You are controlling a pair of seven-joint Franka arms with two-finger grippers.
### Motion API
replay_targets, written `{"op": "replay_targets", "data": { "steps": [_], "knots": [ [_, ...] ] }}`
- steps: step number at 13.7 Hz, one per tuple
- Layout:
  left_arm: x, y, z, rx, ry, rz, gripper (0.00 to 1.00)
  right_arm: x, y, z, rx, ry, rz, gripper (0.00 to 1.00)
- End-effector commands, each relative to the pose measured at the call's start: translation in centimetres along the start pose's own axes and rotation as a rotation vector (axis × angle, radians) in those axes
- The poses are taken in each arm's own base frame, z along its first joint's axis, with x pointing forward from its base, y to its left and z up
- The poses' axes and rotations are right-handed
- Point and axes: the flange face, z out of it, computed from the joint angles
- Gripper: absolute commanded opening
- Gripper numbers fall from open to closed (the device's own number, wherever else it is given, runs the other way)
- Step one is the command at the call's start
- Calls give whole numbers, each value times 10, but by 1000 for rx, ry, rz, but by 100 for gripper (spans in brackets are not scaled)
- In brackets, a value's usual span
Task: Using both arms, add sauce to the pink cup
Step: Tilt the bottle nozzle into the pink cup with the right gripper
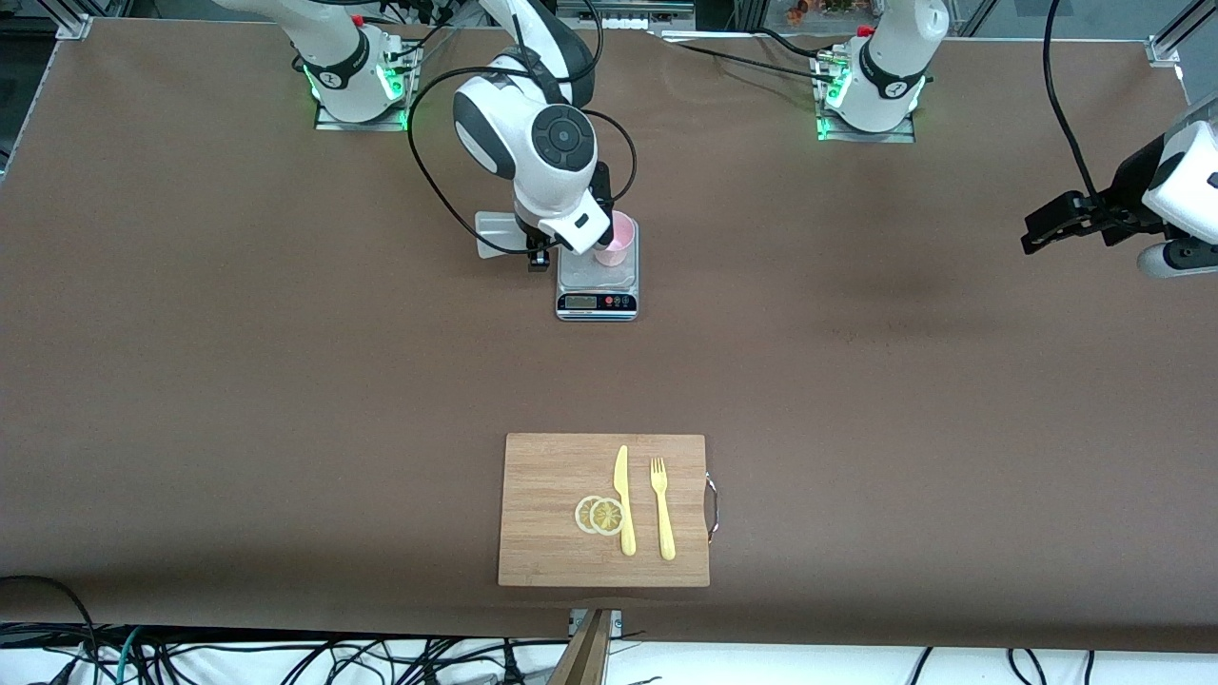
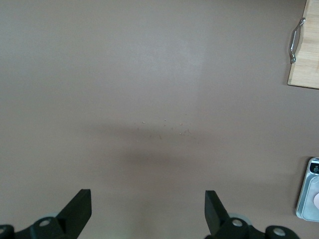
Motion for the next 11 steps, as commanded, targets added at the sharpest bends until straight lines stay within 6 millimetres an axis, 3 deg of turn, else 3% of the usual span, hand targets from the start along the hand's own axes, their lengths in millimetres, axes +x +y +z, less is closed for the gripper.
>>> {"op": "replay_targets", "data": {
  "steps": [1, 11],
  "knots": [
    [0, 2, -2, -15, -9, 17, 100, 6, -1, -7, -30, -19, 18, 0],
    [1, 2, -1, -17, -10, 17, 100, 14, -5, 0, -52, -59, -6, 0]
  ]
}}
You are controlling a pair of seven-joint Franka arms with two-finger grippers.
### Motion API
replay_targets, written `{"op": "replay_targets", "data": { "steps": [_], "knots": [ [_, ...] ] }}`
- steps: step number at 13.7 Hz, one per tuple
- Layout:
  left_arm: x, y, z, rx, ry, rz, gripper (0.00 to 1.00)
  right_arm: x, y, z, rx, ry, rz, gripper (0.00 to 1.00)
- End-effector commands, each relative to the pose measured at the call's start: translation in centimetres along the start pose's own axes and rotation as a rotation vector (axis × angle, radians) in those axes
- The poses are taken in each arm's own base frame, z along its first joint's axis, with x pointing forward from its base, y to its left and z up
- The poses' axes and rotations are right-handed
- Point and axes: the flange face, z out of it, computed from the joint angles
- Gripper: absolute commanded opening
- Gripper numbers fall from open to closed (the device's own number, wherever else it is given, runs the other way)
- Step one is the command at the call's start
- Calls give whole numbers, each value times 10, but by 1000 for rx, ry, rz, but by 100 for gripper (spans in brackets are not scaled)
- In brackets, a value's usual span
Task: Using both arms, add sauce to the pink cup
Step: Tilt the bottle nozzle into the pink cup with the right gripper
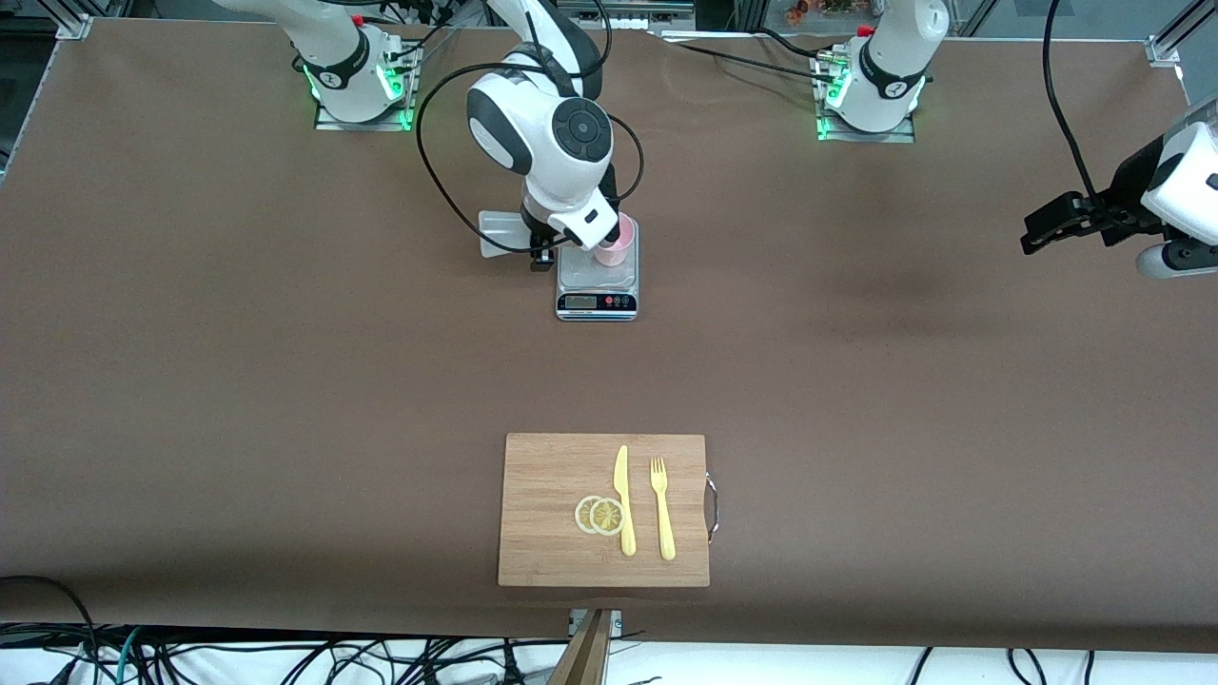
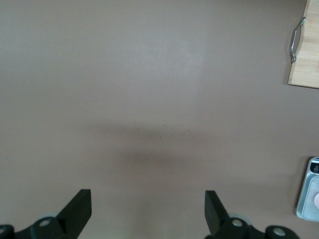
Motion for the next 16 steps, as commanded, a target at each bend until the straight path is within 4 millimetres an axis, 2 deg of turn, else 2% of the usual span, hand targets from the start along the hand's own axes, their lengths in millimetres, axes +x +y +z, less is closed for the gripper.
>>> {"op": "replay_targets", "data": {
  "steps": [1, 16],
  "knots": [
    [0, 2, -2, -17, -8, 17, 100, 2, 1, -7, -25, -15, 4, 0],
    [0, 2, -2, -17, -8, 17, 100, 5, 1, -5, -64, -60, -17, 0]
  ]
}}
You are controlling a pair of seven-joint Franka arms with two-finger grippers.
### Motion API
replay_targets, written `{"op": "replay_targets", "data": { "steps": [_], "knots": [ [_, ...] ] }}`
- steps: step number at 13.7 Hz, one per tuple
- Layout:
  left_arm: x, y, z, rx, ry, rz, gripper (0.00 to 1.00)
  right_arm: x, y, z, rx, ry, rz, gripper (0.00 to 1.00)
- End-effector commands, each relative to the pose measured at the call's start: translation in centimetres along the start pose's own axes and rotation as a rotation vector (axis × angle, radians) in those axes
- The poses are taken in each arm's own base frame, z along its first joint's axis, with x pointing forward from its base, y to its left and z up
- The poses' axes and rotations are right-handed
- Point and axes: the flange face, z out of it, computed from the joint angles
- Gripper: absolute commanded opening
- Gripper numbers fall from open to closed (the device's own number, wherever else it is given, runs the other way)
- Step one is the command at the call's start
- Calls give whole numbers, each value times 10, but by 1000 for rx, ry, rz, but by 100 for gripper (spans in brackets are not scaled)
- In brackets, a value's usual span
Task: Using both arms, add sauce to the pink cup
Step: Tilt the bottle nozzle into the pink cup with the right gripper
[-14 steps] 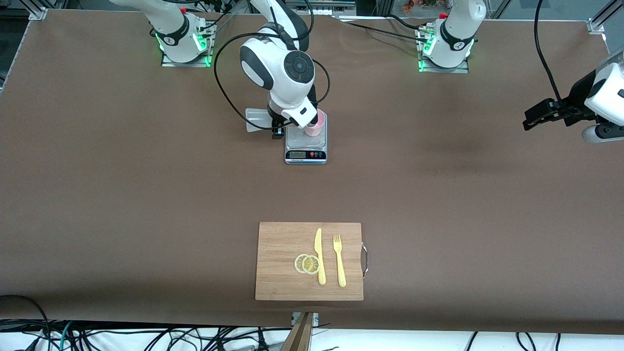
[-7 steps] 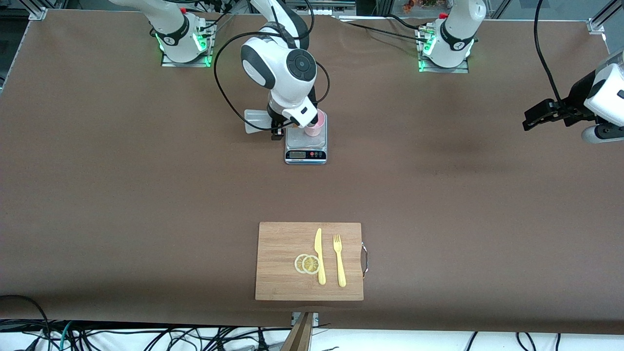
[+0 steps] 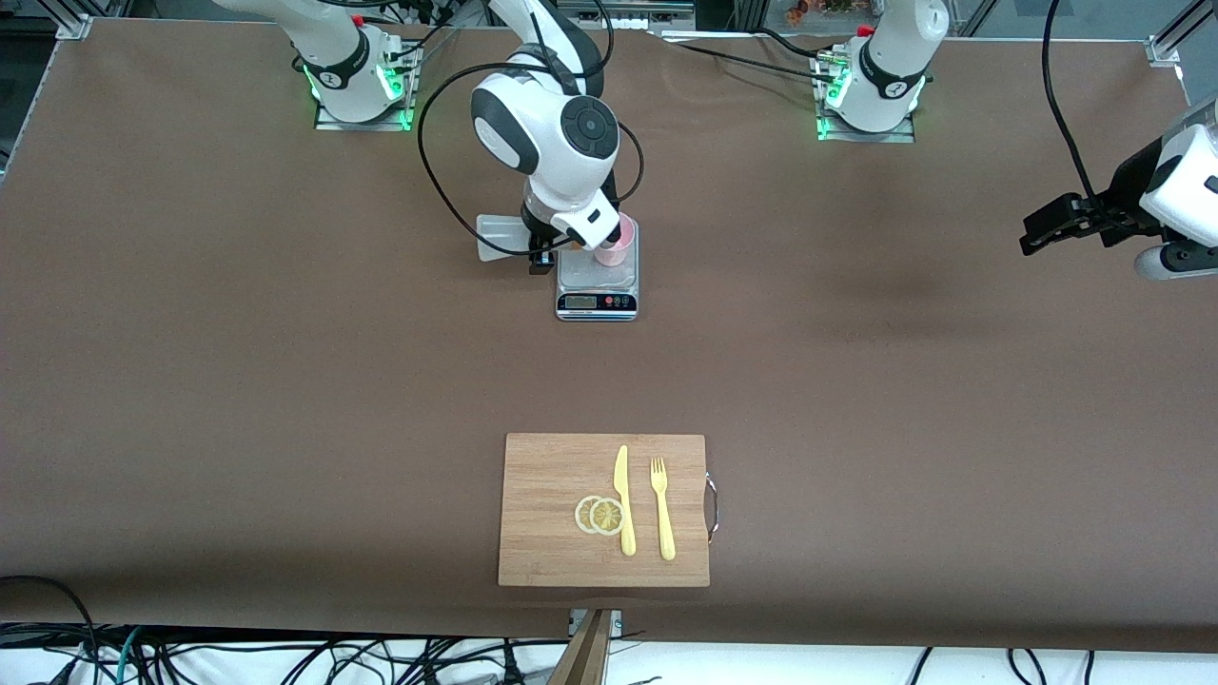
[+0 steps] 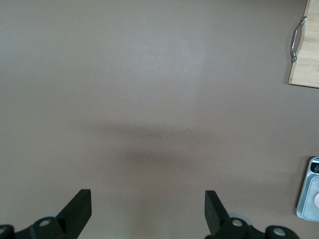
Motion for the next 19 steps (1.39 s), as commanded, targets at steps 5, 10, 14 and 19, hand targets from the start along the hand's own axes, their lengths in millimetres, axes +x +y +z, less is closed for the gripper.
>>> {"op": "replay_targets", "data": {
  "steps": [5, 10, 14, 19],
  "knots": [
    [0, 2, -4, -18, -4, 18, 100, 7, -2, -7, -28, -19, -4, 0],
    [0, 2, -6, -18, 1, 20, 100, -2, 6, -6, -14, 7, 5, 0],
    [-1, 2, -8, -19, 5, 17, 100, -18, 20, -4, 62, 101, 2, 0],
    [-1, 1, -10, -19, 8, 21, 100, -32, 32, -11, 110, 205, 21, 0]
  ]
}}
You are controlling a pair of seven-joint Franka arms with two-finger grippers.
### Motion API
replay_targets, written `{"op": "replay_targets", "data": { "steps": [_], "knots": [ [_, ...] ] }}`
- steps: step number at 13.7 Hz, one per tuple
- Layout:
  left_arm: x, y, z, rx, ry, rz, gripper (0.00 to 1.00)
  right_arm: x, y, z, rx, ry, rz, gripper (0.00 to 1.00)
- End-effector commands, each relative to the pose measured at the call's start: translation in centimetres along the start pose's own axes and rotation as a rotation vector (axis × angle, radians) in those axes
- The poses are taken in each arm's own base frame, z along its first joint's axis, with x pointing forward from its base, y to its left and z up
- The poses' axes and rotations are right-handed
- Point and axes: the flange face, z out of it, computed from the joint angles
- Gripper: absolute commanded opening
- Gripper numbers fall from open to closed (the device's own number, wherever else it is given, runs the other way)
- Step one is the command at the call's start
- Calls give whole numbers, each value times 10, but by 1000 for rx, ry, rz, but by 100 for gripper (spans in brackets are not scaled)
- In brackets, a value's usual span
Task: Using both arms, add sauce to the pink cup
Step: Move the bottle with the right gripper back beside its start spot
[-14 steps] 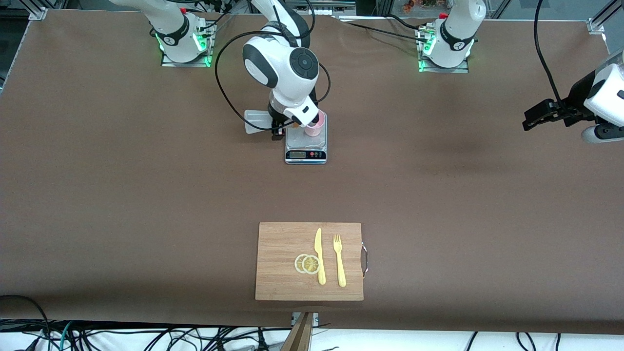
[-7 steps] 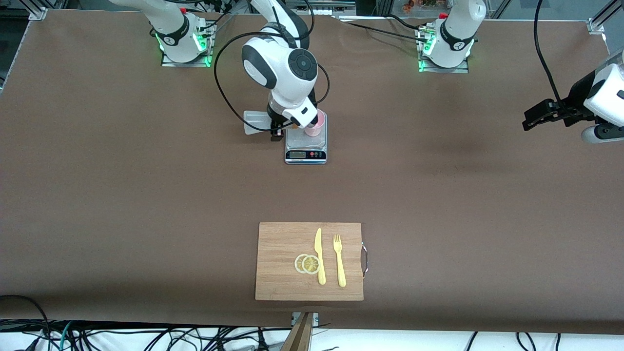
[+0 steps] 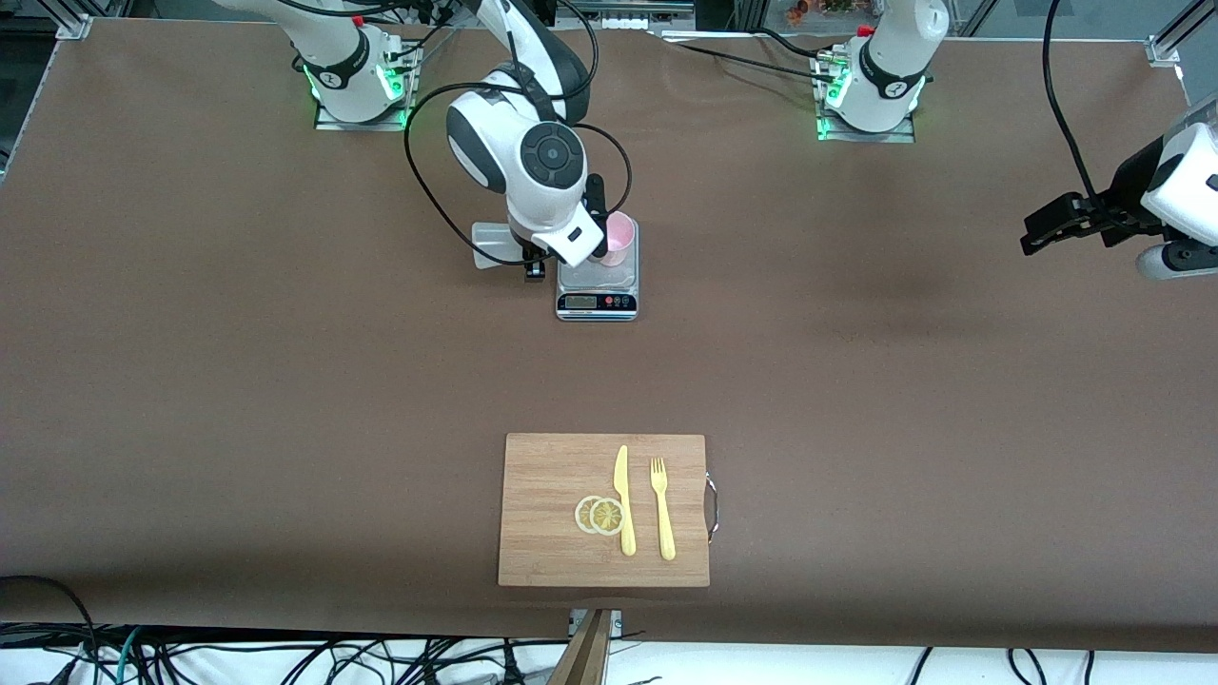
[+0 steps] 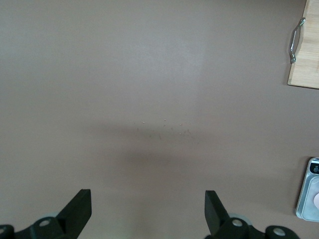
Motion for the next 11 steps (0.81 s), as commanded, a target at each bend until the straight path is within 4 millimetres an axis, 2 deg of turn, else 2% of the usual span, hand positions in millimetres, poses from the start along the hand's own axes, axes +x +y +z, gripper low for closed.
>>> {"op": "replay_targets", "data": {
  "steps": [1, 5, 8, 11],
  "knots": [
    [-1, 2, -7, -19, 3, 21, 100, -9, 10, -13, 29, 88, -20, 0],
    [-1, 2, -7, -19, 3, 19, 100, -43, 33, -19, 65, 191, -62, 0],
    [0, 2, -6, -18, 1, 19, 100, -90, 61, -23, 91, 315, -105, 0],
    [0, 1, -7, -19, 3, 18, 100, -143, 87, -17, 94, 444, -167, 0]
  ]
}}
